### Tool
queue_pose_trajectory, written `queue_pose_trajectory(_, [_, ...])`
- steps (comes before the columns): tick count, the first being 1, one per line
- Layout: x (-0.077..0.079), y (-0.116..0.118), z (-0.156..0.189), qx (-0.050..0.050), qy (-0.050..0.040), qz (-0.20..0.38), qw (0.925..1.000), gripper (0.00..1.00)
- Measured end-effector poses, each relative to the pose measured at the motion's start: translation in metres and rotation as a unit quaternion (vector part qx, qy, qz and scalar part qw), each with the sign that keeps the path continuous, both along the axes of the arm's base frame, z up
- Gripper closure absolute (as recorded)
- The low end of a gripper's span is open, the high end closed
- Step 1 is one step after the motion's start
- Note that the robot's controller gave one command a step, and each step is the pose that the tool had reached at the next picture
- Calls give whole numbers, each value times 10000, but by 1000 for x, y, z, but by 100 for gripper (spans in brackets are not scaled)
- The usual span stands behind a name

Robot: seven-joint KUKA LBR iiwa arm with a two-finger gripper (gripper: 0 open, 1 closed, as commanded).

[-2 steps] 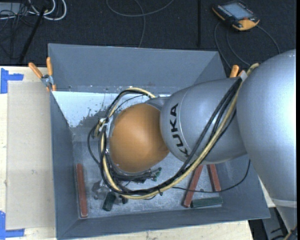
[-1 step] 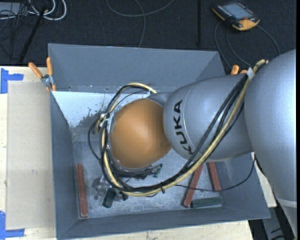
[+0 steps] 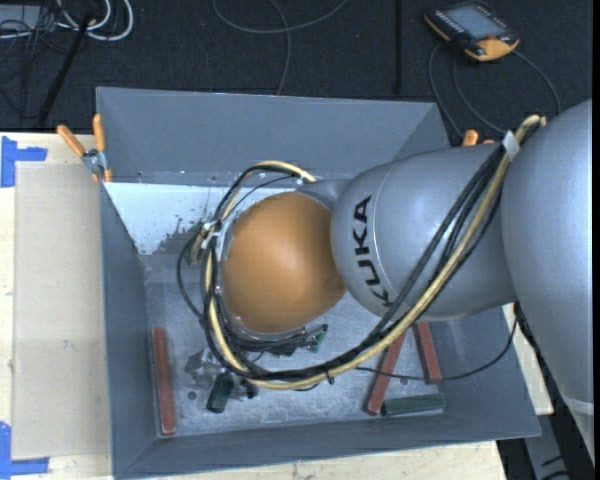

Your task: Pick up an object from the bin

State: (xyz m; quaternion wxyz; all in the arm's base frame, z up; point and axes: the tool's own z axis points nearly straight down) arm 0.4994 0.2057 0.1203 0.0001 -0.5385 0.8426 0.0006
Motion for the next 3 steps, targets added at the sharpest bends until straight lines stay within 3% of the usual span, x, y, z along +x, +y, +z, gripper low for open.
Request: queue_pose_trajectory(3, [0,0,-4,-2,9,-8,10000,100])
